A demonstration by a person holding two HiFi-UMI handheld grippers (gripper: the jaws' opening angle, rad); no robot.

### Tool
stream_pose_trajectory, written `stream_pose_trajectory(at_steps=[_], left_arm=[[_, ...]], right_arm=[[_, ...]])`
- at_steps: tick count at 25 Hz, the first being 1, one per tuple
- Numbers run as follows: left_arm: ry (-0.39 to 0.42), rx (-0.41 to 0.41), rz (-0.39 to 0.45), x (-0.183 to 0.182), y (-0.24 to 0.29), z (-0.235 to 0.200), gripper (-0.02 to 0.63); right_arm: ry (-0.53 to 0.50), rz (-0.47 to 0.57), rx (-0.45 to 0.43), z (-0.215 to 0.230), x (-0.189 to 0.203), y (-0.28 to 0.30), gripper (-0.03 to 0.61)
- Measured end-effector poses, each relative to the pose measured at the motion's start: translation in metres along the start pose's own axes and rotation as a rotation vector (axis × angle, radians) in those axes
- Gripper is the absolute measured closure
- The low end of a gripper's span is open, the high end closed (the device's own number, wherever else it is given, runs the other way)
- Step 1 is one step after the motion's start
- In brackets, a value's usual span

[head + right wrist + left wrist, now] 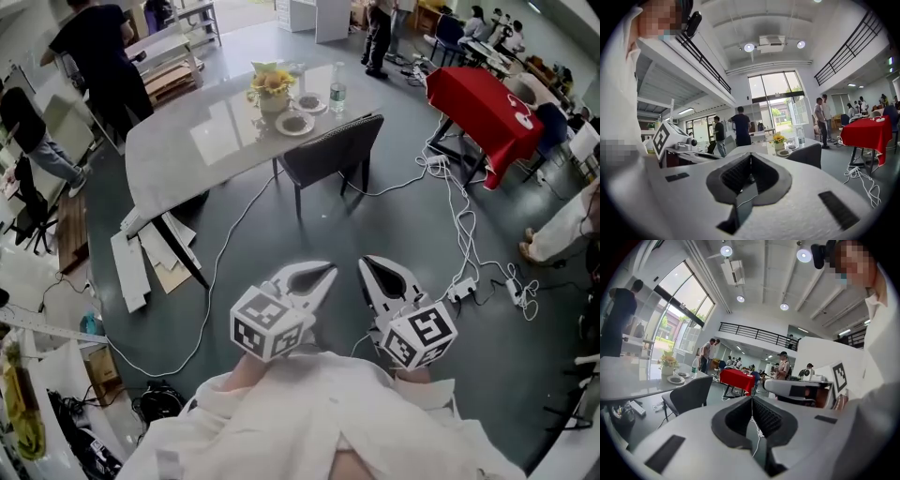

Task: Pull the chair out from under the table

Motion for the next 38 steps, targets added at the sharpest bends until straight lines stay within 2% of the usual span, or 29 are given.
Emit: stream_pose_trajectory(at_steps=[5, 15, 23, 27, 38], left_arm=[[-0.015, 0.023, -0.012, -0.016, 0.028, -0.048, 0.597], [-0.05, 0.038, -0.064, -0.019, 0.076, -0.094, 0.597], [-0.05, 0.014, -0.096, -0.028, 0.136, -0.136, 0.597], [-0.03, -0.008, -0.094, -0.048, 0.177, -0.159, 0.597], [-0.054, -0.08, -0.078, -0.108, 0.285, -0.227, 0.597]], right_arm=[[0.012, 0.001, 0.037, 0.031, -0.005, 0.039, 0.577], [0.056, -0.009, 0.137, 0.096, -0.007, 0.067, 0.577], [0.07, -0.019, 0.083, 0.158, -0.005, 0.117, 0.577], [0.09, -0.026, 0.072, 0.202, -0.011, 0.139, 0.577], [0.089, -0.015, 0.04, 0.333, -0.053, 0.2, 0.577]])
Point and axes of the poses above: the fingertips, and each gripper's own axes: y forward along the fingers, z to its right, x out of its underside, the point moved 3 cm from there along -y, backward along the fingers, and after that the axes turned 9 degrees about -x, right-handed, at the moved point
